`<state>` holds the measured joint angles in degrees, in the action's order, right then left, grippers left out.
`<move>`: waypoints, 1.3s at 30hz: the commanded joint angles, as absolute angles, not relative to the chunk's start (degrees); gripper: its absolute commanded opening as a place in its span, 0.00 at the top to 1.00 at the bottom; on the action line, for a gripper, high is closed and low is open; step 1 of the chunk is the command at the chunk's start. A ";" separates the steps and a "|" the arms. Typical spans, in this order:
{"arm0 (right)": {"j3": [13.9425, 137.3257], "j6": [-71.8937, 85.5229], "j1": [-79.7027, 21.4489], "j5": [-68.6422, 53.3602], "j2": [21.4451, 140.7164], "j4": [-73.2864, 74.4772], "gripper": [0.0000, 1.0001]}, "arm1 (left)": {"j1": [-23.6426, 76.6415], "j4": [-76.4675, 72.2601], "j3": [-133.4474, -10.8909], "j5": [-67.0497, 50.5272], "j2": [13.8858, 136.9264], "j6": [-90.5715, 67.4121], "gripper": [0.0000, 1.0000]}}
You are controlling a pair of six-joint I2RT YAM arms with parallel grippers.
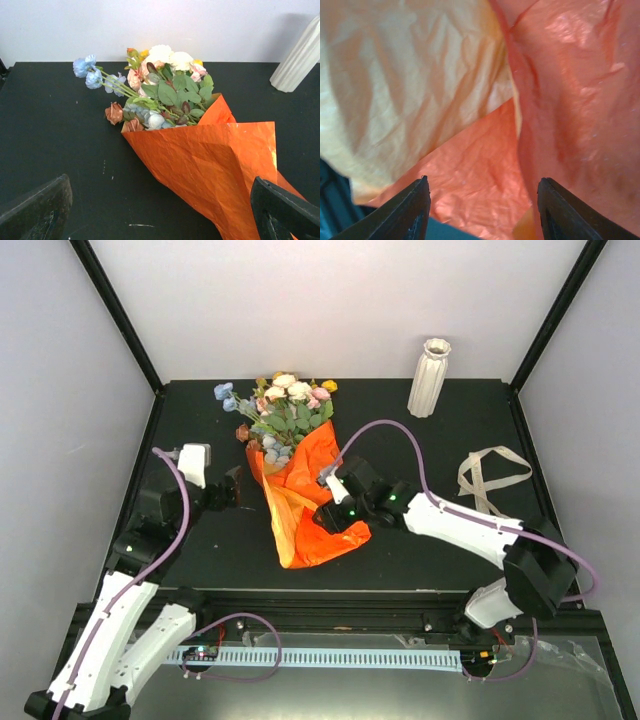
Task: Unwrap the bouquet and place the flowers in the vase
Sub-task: Unfold the wrapping paper at the center of the board.
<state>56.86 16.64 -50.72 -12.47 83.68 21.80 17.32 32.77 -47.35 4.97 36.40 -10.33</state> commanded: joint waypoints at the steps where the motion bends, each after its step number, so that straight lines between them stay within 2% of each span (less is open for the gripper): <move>1: 61.87 12.26 -50.79 -4.55 87.44 26.83 0.39 | 17.05 33.86 -48.82 5.76 36.51 -10.55 0.01; 5: 65.14 10.42 -50.72 -3.64 92.03 28.35 0.38 | 17.03 32.95 -48.10 5.30 35.63 -10.29 0.01; 8: 66.90 9.84 -50.73 -4.11 95.18 28.88 0.44 | 17.05 32.87 -47.99 5.20 35.42 -10.11 0.01; 11: 67.39 9.95 -50.77 -3.42 96.11 28.41 0.64 | 17.05 32.63 -47.73 4.98 35.43 -9.98 0.01; 14: 67.59 10.91 -50.71 -0.54 96.09 28.30 0.79 | 17.10 32.51 -47.60 4.65 35.43 -9.89 0.01; 20: 66.35 14.58 -49.52 8.05 93.72 28.64 0.98 | 17.10 32.41 -47.62 3.96 36.02 -9.76 0.01; 29: 57.87 21.27 -45.94 10.22 84.58 24.02 0.99 | 17.14 32.40 -47.44 3.72 36.03 -9.49 0.01; 39: 49.95 30.86 -41.57 11.02 82.05 17.23 0.99 | 17.14 31.07 -47.71 -1.52 37.45 -11.17 0.01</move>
